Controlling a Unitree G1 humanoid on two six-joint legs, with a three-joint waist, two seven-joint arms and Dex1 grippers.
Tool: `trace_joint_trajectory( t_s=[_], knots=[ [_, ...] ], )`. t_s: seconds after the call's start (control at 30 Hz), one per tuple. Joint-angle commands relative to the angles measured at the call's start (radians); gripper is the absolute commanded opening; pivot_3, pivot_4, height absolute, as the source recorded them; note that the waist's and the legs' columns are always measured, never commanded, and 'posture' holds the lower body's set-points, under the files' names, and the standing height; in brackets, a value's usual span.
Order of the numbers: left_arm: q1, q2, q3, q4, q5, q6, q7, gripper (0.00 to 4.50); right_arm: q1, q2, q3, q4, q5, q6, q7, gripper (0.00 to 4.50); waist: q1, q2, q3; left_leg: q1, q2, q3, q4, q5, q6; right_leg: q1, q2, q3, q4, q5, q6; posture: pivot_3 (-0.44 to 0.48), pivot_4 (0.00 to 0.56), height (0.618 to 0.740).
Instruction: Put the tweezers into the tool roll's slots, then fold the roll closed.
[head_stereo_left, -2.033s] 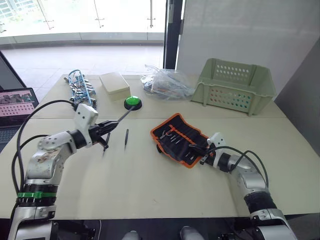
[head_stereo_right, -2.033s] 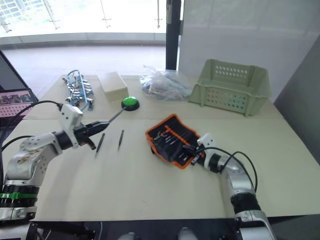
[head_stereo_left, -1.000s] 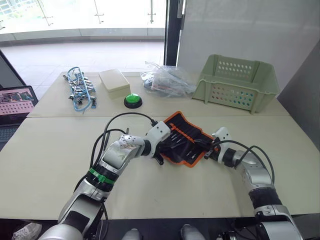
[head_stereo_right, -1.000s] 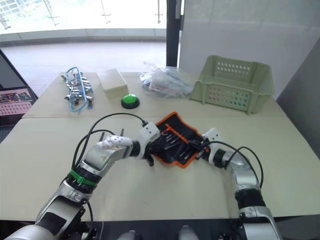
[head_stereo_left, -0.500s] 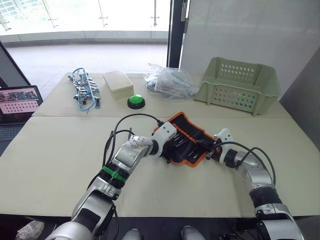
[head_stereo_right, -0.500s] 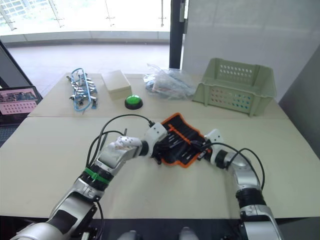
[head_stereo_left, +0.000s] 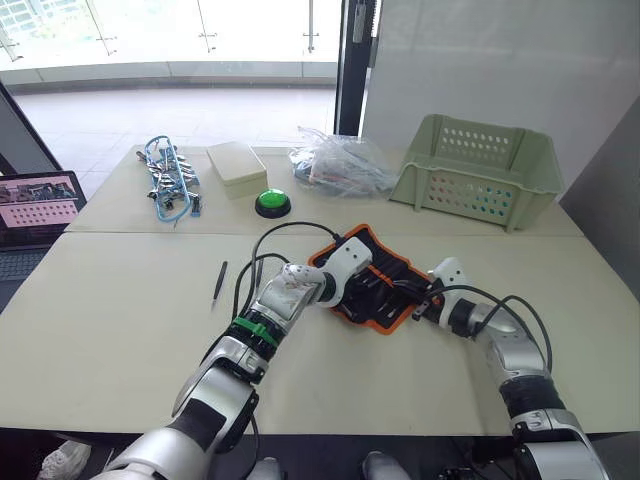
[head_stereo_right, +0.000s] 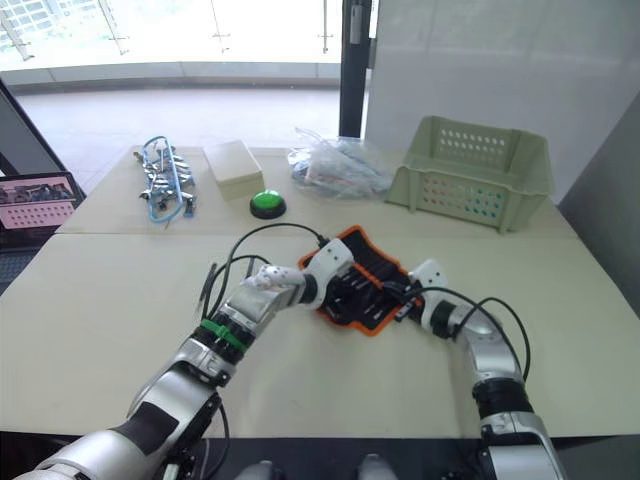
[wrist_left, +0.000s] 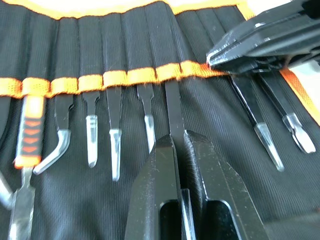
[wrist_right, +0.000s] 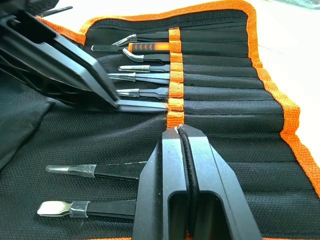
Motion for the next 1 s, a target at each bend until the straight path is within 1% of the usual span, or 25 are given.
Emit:
trace_joint_trajectory(
  t_s=[0.03, 0.1, 0.2, 0.33, 0.4, 0.47, 0.5, 0.6, 0.63, 0.77, 0.83, 0.9, 1.0],
  knots=[
    [-0.056, -0.047, 0.044, 0.117, 0.006, -0.096, 0.015, 0.03, 0.039, -0.011, 0.02, 0.008, -0.028, 0.037, -0.005, 0.0, 0.003, 0.0, 0.0, 0.0, 0.0, 0.0, 0.0, 0.0, 0.0, 0.0, 0.0, 0.0, 0.0, 0.0, 0.0, 0.0, 0.15, 0.74],
    [-0.084, -0.062, 0.058, 0.198, 0.019, -0.145, 0.023, 0.03, 0.043, -0.011, 0.021, -0.001, -0.028, 0.042, -0.008, 0.0, 0.004, 0.0, 0.0, 0.0, 0.0, 0.0, 0.0, 0.0, 0.0, 0.0, 0.0, 0.0, 0.0, 0.0, 0.0, 0.0, 0.15, 0.74],
    [-0.113, -0.08, 0.072, 0.265, 0.029, -0.189, 0.02, 0.03, 0.046, -0.013, 0.02, -0.015, -0.025, 0.052, -0.013, 0.0, 0.004, 0.0, 0.0, 0.0, 0.0, 0.0, 0.0, 0.0, 0.0, 0.0, 0.0, 0.0, 0.0, 0.0, 0.0, 0.0, 0.15, 0.74],
    [-0.126, -0.087, 0.087, 0.29, 0.037, -0.21, 0.0, 0.03, 0.055, -0.017, 0.018, -0.029, -0.022, 0.059, -0.016, 0.0, 0.006, 0.0, 0.0, 0.0, 0.0, 0.0, 0.0, 0.0, 0.0, 0.0, 0.0, 0.0, 0.0, 0.0, 0.0, 0.0, 0.15, 0.74],
    [-0.124, -0.074, 0.096, 0.278, 0.043, -0.211, -0.003, 0.03, 0.06, -0.019, 0.017, -0.036, -0.02, 0.064, -0.017, 0.0, 0.006, 0.0, 0.0, 0.0, 0.0, 0.0, 0.0, 0.0, 0.0, 0.0, 0.0, 0.0, 0.0, 0.0, 0.001, 0.0, 0.15, 0.74],
    [-0.1, -0.045, 0.119, 0.217, 0.024, -0.185, -0.032, 0.81, 0.063, -0.019, 0.017, -0.039, -0.02, 0.067, -0.018, 0.0, 0.004, 0.0, 0.0, 0.0, 0.0, 0.0, 0.0, 0.0, 0.0, 0.0, 0.0, 0.0, 0.0, 0.0, 0.001, 0.0, 0.15, 0.74],
    [-0.09, -0.036, 0.126, 0.191, 0.017, -0.172, -0.046, 1.07, 0.063, -0.02, 0.017, -0.04, -0.02, 0.068, -0.018, 0.0, 0.002, 0.0, 0.0, 0.0, 0.0, 0.0, 0.0, 0.0, 0.0, 0.0, 0.0, 0.0, 0.0, 0.0, 0.001, 0.0, 0.15, 0.74],
    [-0.019, 0.013, 0.14, 0.014, -0.014, -0.064, -0.094, 2.08, 0.059, -0.02, 0.018, -0.032, -0.022, 0.067, -0.017, 0.0, -0.006, 0.0, 0.0, 0.0, 0.0, 0.0, 0.0, 0.0, 0.0, 0.0, 0.0, 0.0, 0.001, 0.0, 0.001, 0.0, 0.15, 0.74],
    [0.008, 0.032, 0.141, -0.054, -0.027, -0.018, -0.108, 2.41, 0.057, -0.02, 0.018, -0.028, -0.022, 0.067, -0.016, 0.0, -0.007, 0.0, 0.0, 0.0, 0.0, 0.0, 0.0, 0.0, 0.0, 0.0, 0.0, 0.0, 0.0, 0.0, 0.001, 0.0, 0.15, 0.74],
    [0.119, 0.116, 0.195, -0.426, -0.132, 0.22, -0.123, 3.74, 0.041, -0.014, 0.025, -0.006, -0.027, 0.061, -0.014, 0.0, -0.011, 0.0, 0.0, 0.0, 0.0, -0.001, 0.0, 0.0, 0.0, 0.0, 0.0, 0.0, 0.0, 0.0, 0.001, 0.0, 0.15, 0.74],
    [0.164, 0.166, 0.236, -0.58, -0.172, 0.29, -0.112, 4.4, 0.033, -0.015, 0.027, 0.009, -0.028, 0.055, -0.012, 0.0, -0.011, 0.0, 0.0, 0.0, 0.0, -0.001, 0.0, 0.0, 0.0, 0.0, 0.0, 0.0, 0.001, 0.0, 0.0, 0.0, 0.15, 0.74],
    [0.22, 0.232, 0.307, -0.704, -0.202, 0.319, -0.096, 4.48, 0.024, -0.016, 0.028, 0.023, -0.029, 0.049, -0.008, 0.0, -0.011, 0.0, 0.0, 0.0, 0.0, -0.002, 0.0, 0.0, 0.0, 0.0, 0.0, 0.0, 0.001, 0.0, 0.0, 0.0, 0.15, 0.74],
    [0.325, 0.317, 0.439, -0.819, -0.232, 0.29, -0.064, 4.48, 0.007, -0.019, 0.033, 0.052, -0.033, 0.038, 0.001, 0.0, -0.012, 0.001, -0.001, 0.002, 0.001, -0.001, 0.0, 0.0, 0.0, 0.001, 0.0, 0.0, 0.001, 0.0, 0.0, 0.0, 0.15, 0.74]
  ],
)
